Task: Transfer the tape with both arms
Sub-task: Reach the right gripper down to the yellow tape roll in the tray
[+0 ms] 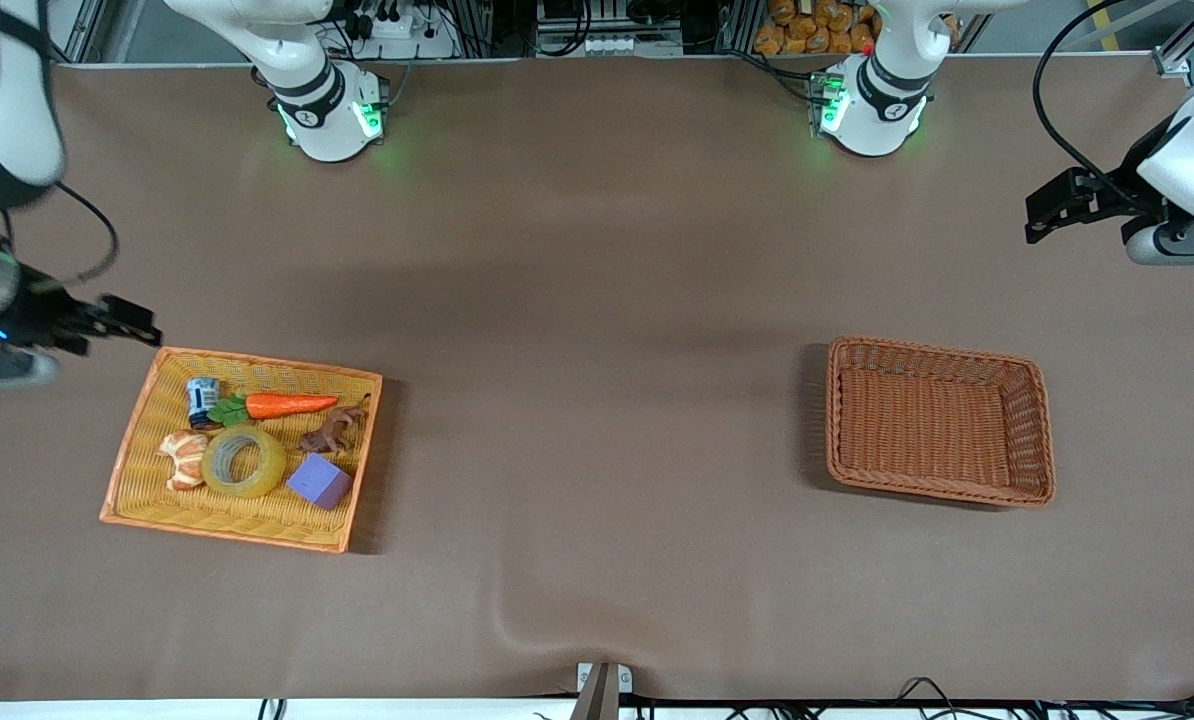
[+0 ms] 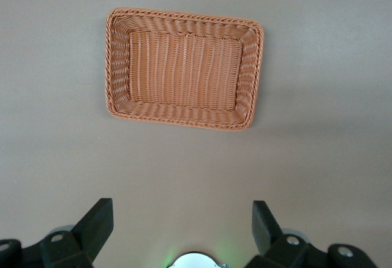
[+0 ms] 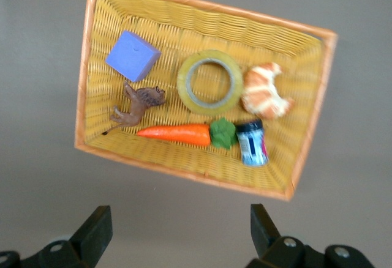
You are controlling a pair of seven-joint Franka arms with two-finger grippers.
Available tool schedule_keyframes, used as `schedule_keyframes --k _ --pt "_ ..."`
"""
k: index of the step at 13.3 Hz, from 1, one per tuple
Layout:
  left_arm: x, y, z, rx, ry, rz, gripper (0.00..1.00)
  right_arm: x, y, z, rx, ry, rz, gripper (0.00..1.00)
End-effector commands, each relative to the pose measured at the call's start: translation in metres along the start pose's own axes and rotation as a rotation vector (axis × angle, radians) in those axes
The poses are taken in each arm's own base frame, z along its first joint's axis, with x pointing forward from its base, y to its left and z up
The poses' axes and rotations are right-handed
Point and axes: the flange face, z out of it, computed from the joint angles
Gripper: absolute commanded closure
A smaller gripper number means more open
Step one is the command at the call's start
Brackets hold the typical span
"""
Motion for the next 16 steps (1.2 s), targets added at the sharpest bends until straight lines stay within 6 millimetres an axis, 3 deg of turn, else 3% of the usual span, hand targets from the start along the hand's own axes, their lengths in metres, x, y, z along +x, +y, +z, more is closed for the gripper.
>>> schedule_keyframes --k 1,2,10,11,15,16 --pt "0.000 -0.002 -0.001 -0.005 0.001 -0.010 0.00 0.033 0.022 0.081 0.026 -0.026 -0.129 0.00" --pt "0.001 -0.003 -0.002 -0.006 0.002 -0.012 0.00 0.036 0.030 0.099 0.049 -0.022 -0.161 0.00" --pt "0.003 -0.002 0.001 -0.006 0.001 -0.010 0.00 0.077 0.016 0.228 0.006 -0.010 -0.210 0.00" --pt "0.003 -0.002 0.001 -0.006 0.001 -0.010 0.00 0.080 0.018 0.239 -0.006 0.008 -0.214 0.00" --pt "0.003 0.000 0.000 -0.004 0.003 -0.007 0.00 0.082 0.010 0.241 -0.014 0.012 -0.247 0.00" --pt "0.003 0.000 0.000 -0.004 0.003 -0.007 0.00 0.080 0.010 0.246 -0.009 0.004 -0.245 0.06"
